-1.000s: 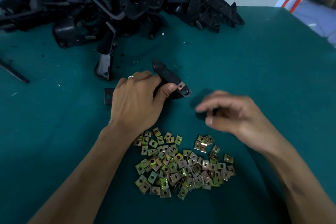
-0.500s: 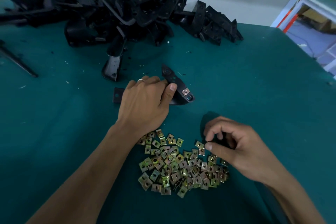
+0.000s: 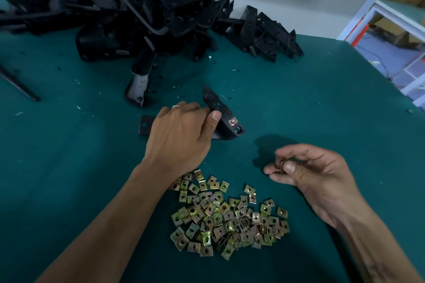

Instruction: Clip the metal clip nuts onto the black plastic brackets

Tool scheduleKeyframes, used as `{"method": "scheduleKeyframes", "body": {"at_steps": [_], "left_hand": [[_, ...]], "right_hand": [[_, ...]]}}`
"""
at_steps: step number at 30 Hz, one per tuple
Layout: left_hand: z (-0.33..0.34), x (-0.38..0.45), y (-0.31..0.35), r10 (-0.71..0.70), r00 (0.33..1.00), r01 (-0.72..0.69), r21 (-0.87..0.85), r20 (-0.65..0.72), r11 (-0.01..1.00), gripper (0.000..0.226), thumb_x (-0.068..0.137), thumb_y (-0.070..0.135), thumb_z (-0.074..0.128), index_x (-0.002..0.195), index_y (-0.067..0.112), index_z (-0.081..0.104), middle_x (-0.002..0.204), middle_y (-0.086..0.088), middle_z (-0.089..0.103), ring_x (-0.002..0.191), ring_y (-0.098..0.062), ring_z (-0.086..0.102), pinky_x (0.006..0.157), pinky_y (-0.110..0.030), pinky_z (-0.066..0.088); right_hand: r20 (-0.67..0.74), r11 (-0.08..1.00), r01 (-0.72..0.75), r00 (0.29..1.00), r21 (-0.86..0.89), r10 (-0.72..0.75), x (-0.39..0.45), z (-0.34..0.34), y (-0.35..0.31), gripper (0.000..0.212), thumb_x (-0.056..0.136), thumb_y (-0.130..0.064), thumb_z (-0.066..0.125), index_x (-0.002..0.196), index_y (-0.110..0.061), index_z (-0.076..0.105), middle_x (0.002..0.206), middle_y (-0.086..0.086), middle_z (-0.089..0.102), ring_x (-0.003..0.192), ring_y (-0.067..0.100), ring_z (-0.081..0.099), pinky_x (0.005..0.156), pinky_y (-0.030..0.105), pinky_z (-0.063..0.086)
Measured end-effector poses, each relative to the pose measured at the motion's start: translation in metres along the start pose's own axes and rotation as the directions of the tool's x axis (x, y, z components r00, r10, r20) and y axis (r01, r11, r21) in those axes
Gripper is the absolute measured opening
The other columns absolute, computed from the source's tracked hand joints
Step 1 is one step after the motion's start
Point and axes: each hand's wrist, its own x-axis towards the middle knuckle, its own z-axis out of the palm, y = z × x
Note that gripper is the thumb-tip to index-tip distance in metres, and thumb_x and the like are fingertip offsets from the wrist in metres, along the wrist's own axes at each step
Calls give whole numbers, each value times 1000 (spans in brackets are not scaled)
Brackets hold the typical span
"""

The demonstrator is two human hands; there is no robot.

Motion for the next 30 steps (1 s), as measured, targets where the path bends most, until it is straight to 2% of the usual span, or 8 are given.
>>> {"method": "scheduleKeyframes", "body": {"at_steps": [5, 9, 13, 16, 20, 24, 27, 30], "left_hand": [[0, 0, 0, 3, 1000, -3, 7, 1, 1000, 45, 107, 42, 30, 64, 36, 17, 64, 12, 28, 63, -20, 36, 68, -39, 41], [0, 0, 1, 1, 1000, -1, 12, -2, 1000, 46, 107, 41, 32, 64, 36, 17, 63, 13, 26, 64, -20, 35, 67, -38, 41], [0, 0, 1, 0, 1000, 0, 11, 2, 1000, 46, 107, 40, 33, 64, 36, 16, 62, 13, 25, 63, -20, 35, 68, -41, 43], [-1, 0, 1, 12, 1000, -13, 6, 12, 1000, 46, 107, 41, 33, 64, 36, 18, 63, 15, 26, 64, -18, 36, 69, -40, 43], [-1, 0, 1, 21, 1000, -20, -11, 24, 1000, 45, 106, 42, 34, 64, 33, 21, 66, 11, 33, 66, -19, 38, 70, -41, 43], [-1, -1, 0, 30, 999, -29, -9, 34, 1000, 38, 106, 42, 35, 71, 28, 35, 70, 7, 43, 70, -24, 48, 71, -44, 44], [-2, -1, 0, 38, 998, -39, 4, 40, 999, 35, 105, 43, 34, 73, 28, 38, 73, 6, 47, 74, -26, 51, 72, -44, 43], [-2, -2, -1, 39, 998, -41, 26, 49, 999, 41, 105, 44, 34, 75, 23, 53, 76, 4, 55, 77, -25, 53, 73, -44, 43]], "right_hand": [[-42, 1000, 18, 999, 2, -18, -2, 9, -1, 12, 73, -14, 73, 83, -12, 79, 79, 19, 73, 78, 37, 75, 69, 35, 62], [-19, 999, 40, 999, -1, -40, 3, 12, -4, 6, 78, -15, 81, 83, -14, 77, 107, 19, 75, 104, 31, 73, 81, 32, 60], [-61, 989, 23, 998, 149, -14, 22, 13, -5, 10, 79, -6, 72, 87, -6, 76, 86, 13, 71, 72, 20, 65, 64, 23, 53], [-84, 963, -19, 996, 270, 43, 47, 22, -4, 22, 83, 2, 62, 102, -2, 73, 86, 12, 69, 73, 17, 65, 67, 21, 57], [-99, 959, -17, 994, 281, 46, 78, 45, -4, 15, 91, 5, 59, 99, -1, 70, 90, 11, 75, 78, 19, 72, 69, 23, 59], [-39, 966, 3, 999, 260, 7, 93, 61, -1, 10, 98, -1, 57, 102, -6, 64, 102, 19, 77, 87, 23, 76, 75, 29, 61], [58, 958, 5, 998, 285, -23, 92, 62, -1, 5, 99, -6, 55, 103, -7, 58, 105, 21, 76, 88, 24, 77, 71, 29, 60], [132, 950, 0, 990, 314, -43, 89, 59, -3, 12, 95, -11, 56, 106, -7, 58, 113, 20, 74, 101, 25, 74, 76, 28, 59]]}}
